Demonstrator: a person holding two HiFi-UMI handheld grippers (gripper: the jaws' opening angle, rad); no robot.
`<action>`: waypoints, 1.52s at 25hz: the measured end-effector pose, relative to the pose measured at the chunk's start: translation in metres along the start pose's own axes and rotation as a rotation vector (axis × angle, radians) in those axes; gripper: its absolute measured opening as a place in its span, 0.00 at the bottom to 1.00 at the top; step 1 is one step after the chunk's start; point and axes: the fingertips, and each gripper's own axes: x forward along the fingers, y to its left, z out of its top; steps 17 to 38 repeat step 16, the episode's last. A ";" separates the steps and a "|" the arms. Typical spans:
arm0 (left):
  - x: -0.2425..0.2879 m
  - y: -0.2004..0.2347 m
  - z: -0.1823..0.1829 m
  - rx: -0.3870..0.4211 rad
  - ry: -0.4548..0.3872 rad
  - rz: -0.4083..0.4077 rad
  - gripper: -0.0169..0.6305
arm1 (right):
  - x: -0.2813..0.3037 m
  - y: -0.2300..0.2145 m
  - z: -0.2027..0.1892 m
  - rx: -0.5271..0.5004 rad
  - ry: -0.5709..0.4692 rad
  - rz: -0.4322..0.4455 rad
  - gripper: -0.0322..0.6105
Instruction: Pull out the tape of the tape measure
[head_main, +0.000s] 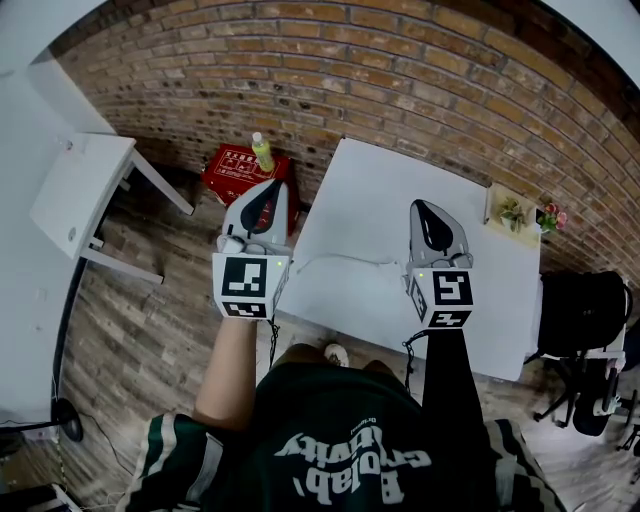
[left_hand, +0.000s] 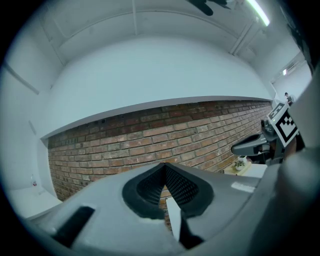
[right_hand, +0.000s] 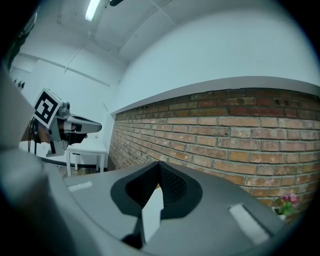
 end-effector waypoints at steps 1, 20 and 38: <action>0.000 0.001 0.000 0.001 0.002 0.000 0.03 | 0.000 0.001 0.000 0.000 0.000 -0.001 0.07; -0.002 0.001 -0.003 0.005 0.012 0.004 0.03 | 0.003 0.004 -0.002 -0.001 0.002 0.007 0.07; -0.002 0.001 -0.003 0.005 0.012 0.004 0.03 | 0.003 0.004 -0.002 -0.001 0.002 0.007 0.07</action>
